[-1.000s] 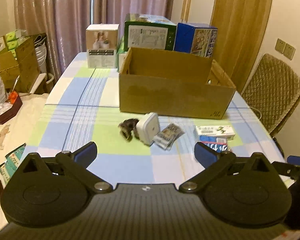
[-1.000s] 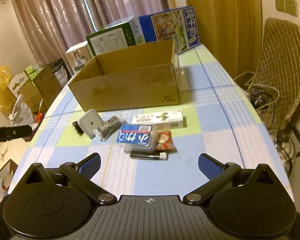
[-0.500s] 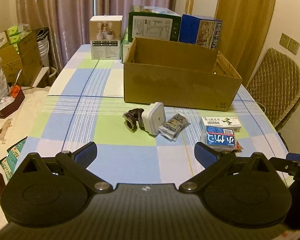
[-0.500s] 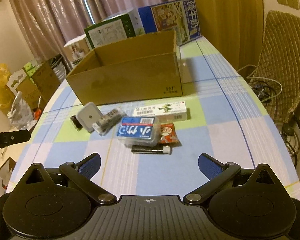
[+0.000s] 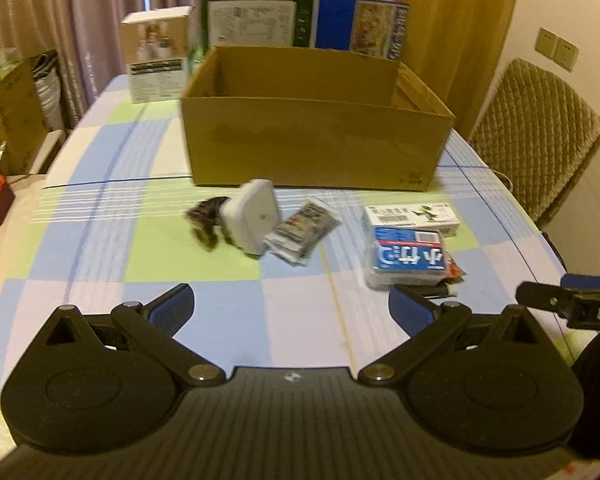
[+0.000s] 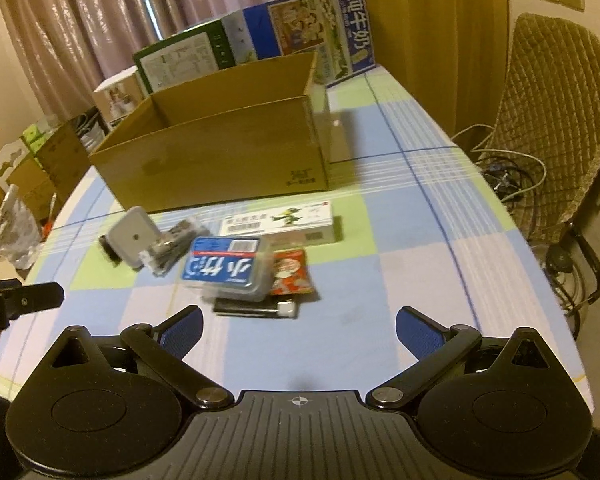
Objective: Organize objects
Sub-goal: 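Lower the left gripper onto the blue plastic box and close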
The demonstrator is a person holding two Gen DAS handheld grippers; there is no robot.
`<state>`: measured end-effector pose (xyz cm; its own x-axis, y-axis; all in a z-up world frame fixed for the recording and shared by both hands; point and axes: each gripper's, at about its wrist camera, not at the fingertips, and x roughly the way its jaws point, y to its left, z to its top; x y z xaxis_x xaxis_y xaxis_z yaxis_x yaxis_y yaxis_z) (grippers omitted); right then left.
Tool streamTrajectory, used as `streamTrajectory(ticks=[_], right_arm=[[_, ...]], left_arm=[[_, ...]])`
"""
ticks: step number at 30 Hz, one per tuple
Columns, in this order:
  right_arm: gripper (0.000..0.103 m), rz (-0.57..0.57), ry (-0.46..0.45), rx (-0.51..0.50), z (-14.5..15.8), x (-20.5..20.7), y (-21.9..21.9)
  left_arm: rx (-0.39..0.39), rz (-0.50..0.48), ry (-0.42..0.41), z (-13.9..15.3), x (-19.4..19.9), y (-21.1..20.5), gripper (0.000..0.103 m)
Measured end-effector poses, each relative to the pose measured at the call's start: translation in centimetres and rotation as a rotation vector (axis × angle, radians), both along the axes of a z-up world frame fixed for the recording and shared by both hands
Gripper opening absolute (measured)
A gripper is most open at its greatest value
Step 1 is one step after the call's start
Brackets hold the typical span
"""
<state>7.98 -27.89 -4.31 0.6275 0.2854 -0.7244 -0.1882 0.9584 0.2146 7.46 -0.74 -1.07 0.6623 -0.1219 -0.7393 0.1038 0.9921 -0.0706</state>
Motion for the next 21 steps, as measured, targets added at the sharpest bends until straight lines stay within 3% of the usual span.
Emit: streamTrajectory(ticks=[5, 7, 10, 21], right_arm=[[0.1, -0.028, -0.009, -0.024, -0.1, 1.3, -1.4], [0.092, -0.035, -0.003, -0.013, -0.3, 1.9, -2.0], [0.088, -0.035, 0.0, -0.012, -0.6, 2.8, -2.8], [0.086, -0.069, 0.004, 0.017, -1.0, 4.4, -5.5]], left_arm=[[0.001, -0.059, 0.012, -1.3, 1.7, -3.2, 0.102], [0.006, -0.088, 0.01, -1.9, 2.4, -4.4, 0.102], [0.005, -0.109, 0.024, -2.9, 3.5, -5.9, 0.102], [-0.006, -0.171, 0.05, -6.5, 7.8, -10.5, 0.102]])
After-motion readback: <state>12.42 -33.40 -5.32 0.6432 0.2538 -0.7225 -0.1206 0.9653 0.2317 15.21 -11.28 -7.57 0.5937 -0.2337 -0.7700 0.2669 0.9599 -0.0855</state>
